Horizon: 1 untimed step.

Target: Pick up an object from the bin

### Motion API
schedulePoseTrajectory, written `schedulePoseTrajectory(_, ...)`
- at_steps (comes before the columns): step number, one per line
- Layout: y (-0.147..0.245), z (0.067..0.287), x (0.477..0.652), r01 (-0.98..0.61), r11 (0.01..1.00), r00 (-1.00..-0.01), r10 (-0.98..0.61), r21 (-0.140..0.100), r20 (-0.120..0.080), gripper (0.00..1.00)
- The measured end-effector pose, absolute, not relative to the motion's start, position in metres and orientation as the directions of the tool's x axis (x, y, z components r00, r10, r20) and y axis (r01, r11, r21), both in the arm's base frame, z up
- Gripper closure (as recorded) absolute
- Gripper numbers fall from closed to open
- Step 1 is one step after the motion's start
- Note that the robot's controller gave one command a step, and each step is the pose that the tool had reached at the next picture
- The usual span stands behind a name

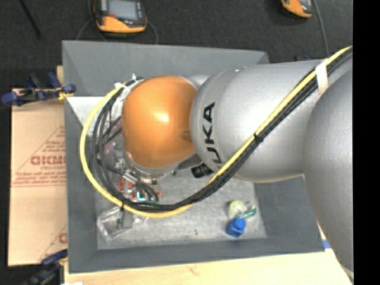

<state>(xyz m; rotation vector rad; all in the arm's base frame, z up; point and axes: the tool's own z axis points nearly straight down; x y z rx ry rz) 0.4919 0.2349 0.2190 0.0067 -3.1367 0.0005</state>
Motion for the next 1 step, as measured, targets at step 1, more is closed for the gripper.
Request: schedulePoseTrajectory(1, 0.1707, 0.0765, 0.4908, -0.367, 0.930, -0.930, -0.367, 0.004, -0.037, 0.00)
